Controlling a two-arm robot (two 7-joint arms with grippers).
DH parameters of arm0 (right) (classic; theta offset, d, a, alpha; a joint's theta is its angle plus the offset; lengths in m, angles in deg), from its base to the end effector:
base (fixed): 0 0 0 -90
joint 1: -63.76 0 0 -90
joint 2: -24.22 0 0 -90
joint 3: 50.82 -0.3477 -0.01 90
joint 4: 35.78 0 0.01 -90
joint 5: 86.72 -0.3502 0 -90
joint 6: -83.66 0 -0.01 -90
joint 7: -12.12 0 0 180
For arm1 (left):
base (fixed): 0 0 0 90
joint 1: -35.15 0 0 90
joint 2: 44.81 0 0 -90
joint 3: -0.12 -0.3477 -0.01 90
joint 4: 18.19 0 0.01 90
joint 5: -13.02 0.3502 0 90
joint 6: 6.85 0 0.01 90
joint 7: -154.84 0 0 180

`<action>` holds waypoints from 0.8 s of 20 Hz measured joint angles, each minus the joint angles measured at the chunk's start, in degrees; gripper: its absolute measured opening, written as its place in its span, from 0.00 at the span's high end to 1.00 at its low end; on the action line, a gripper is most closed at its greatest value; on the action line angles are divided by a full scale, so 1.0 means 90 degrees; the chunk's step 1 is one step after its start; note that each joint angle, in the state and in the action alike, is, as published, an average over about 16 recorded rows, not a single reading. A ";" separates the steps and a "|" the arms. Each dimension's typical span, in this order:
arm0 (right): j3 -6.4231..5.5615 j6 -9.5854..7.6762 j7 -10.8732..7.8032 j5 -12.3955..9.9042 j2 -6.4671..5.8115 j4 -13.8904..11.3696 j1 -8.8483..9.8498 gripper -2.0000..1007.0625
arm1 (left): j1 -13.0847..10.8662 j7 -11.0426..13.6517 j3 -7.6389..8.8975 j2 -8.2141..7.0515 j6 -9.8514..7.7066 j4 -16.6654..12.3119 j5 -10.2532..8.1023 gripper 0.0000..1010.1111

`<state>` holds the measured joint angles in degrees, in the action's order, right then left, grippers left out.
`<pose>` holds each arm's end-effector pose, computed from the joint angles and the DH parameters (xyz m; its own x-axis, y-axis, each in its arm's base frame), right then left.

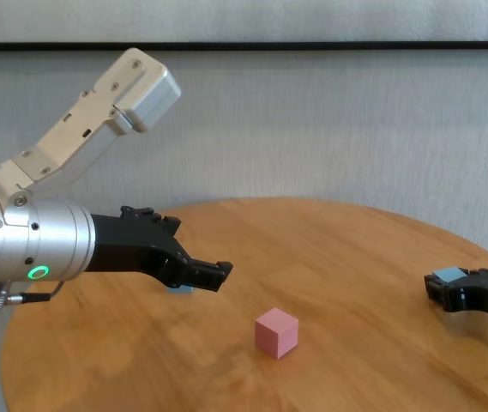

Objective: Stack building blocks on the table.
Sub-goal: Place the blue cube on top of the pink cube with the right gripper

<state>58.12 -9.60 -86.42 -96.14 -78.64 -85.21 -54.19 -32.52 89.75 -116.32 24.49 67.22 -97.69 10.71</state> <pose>0.5102 -0.0437 -0.4031 0.2880 -0.9480 0.1357 0.9094 0.2263 -0.3491 0.4723 -0.0001 -0.2981 0.6713 0.6798 0.2953 -0.7359 0.5638 0.3751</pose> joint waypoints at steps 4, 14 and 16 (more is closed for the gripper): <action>-0.0052 -0.0066 -0.0121 0.0018 -0.0028 -0.0265 0.0118 0.60 | 0.0000 0.0000 0.0000 0.0000 0.0000 0.0000 0.0000 0.01; -0.0129 -0.0243 -0.0945 -0.0220 -0.0393 -0.2164 0.1014 0.64 | 0.0000 0.0000 0.0000 0.0000 0.0000 0.0000 0.0000 0.01; -0.0105 -0.0280 -0.1151 -0.0293 -0.0489 -0.2600 0.1232 0.64 | 0.0000 0.0000 0.0000 0.0000 0.0000 0.0000 0.0000 0.01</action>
<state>57.18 -12.11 -96.78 -98.77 -83.04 -108.60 -43.11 -32.52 89.75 -116.32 24.49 67.22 -97.69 10.71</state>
